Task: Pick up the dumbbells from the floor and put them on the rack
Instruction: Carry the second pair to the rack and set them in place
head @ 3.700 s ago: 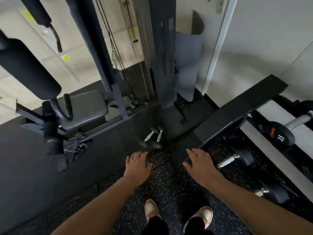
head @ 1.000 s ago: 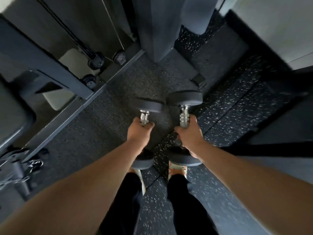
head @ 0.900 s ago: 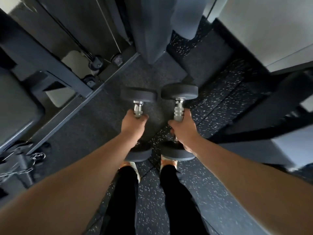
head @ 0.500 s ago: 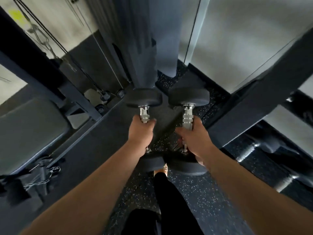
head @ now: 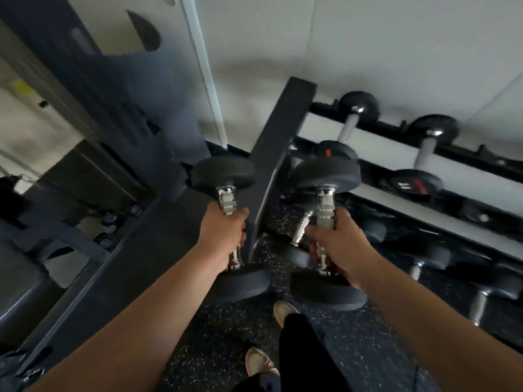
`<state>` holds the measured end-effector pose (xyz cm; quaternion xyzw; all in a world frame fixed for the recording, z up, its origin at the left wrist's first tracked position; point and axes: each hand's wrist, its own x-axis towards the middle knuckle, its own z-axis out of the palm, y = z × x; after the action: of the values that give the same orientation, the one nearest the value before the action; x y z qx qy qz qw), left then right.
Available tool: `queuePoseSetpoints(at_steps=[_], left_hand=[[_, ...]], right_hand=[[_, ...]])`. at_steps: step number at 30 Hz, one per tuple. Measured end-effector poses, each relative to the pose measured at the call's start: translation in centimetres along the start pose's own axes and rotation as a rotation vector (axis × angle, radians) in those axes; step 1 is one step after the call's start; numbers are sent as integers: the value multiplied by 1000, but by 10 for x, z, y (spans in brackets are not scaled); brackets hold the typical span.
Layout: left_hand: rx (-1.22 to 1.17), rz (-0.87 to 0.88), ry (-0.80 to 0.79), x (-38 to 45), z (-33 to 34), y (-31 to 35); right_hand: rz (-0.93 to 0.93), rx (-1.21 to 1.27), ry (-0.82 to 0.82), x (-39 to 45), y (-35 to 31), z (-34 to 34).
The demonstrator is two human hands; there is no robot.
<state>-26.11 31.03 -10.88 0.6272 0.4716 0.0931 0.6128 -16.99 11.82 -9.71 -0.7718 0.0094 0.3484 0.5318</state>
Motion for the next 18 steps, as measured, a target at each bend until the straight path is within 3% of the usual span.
queuePoseSetpoints(at_steps=[7, 18], left_hand=[[91, 60, -252, -57, 184, 40], [177, 92, -500, -106, 502, 79]], right_hand=[[42, 82, 246, -7, 32, -186], [118, 118, 351, 34, 63, -464]])
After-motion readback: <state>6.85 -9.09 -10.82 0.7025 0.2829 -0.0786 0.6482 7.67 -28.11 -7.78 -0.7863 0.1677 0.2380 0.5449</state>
